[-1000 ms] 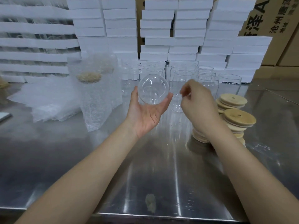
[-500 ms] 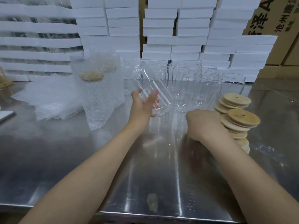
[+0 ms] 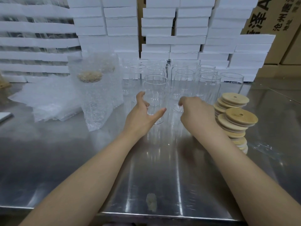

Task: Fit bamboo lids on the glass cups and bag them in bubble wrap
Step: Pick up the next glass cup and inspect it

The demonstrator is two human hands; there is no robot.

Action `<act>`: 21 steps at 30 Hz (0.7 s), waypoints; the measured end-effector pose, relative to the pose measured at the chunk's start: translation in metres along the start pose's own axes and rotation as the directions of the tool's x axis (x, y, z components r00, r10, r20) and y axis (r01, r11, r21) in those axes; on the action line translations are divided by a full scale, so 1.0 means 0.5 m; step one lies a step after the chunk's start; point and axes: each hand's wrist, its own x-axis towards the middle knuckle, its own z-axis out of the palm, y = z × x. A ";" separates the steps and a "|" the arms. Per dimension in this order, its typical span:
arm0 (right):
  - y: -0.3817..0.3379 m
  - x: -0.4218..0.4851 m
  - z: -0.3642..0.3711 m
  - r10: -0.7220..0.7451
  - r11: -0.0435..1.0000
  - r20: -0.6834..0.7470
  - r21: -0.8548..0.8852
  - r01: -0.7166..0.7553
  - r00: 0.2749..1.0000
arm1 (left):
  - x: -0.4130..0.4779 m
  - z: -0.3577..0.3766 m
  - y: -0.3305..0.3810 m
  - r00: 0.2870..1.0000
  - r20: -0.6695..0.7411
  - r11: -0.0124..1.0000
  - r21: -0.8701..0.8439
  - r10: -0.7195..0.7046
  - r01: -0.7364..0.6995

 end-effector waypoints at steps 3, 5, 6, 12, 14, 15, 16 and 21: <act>0.004 0.016 0.014 0.015 0.854 -0.147 0.516 0.064 0.989 | 0.002 0.003 -0.006 0.999 -0.034 0.998 0.044 -0.032 0.034; 0.006 0.027 0.022 0.056 0.702 -0.083 0.712 0.020 0.995 | 0.005 0.006 -0.012 0.996 -0.063 0.997 0.041 -0.067 0.070; 0.008 0.031 0.028 0.077 0.622 -0.010 0.782 -0.040 0.997 | 0.008 0.007 -0.015 0.993 -0.071 0.995 0.018 -0.094 0.095; 0.014 0.038 0.046 0.045 -0.074 0.382 0.923 -0.378 0.923 | 0.021 0.005 -0.026 0.978 -0.072 0.978 -0.095 -0.194 0.187; 0.018 0.041 0.046 -0.045 -0.232 0.469 0.854 -0.466 0.882 | 0.021 0.005 -0.027 0.979 -0.075 0.980 -0.072 -0.189 0.184; 0.019 0.042 0.044 -0.072 -0.301 0.500 0.814 -0.497 0.863 | 0.021 0.006 -0.027 0.980 -0.076 0.982 -0.058 -0.185 0.181; 0.019 0.042 0.043 -0.088 -0.356 0.523 0.778 -0.517 0.848 | 0.020 0.006 -0.027 0.981 -0.076 0.983 -0.047 -0.180 0.177; 0.016 0.039 0.030 -0.183 -0.514 0.528 0.668 -0.539 0.829 | 0.017 0.007 -0.025 0.984 -0.063 0.985 -0.049 -0.167 0.165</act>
